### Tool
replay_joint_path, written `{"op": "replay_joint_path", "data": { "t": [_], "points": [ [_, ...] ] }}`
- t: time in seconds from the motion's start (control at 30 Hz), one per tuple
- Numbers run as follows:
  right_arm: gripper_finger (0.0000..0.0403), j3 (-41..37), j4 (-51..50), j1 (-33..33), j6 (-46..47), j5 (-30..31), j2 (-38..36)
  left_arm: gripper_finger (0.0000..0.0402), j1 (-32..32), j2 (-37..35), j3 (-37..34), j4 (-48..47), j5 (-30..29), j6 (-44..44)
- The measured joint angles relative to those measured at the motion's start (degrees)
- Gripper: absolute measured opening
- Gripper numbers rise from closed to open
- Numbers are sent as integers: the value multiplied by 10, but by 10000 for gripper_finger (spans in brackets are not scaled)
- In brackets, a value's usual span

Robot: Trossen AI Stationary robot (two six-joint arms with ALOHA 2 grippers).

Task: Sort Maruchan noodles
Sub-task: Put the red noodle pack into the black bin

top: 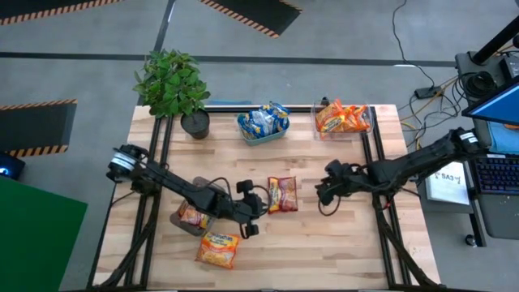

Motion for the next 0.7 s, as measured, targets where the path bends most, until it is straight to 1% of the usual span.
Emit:
{"op": "replay_joint_path", "data": {
  "t": [0.13, 0.23, 0.3, 0.47, 0.7],
  "points": [
    [245, -40, 1, 0, 45, 58, -23, 37, 0, 2, 5, -8, 0, 1],
    [273, -52, 9, -1, 66, 65, -22, 37, 0, 2, 5, -13, 0, 1],
    [286, -57, 35, -2, 66, 65, -15, 37, 0, 4, 5, -15, 0, 1],
    [304, -72, 160, -7, 50, 65, 25, 37, 2, 23, 5, 0, 0, 6],
    [309, -74, 304, -37, 15, 66, 127, 37, 9, 74, 5, 56, 1, 7]
  ]
}}
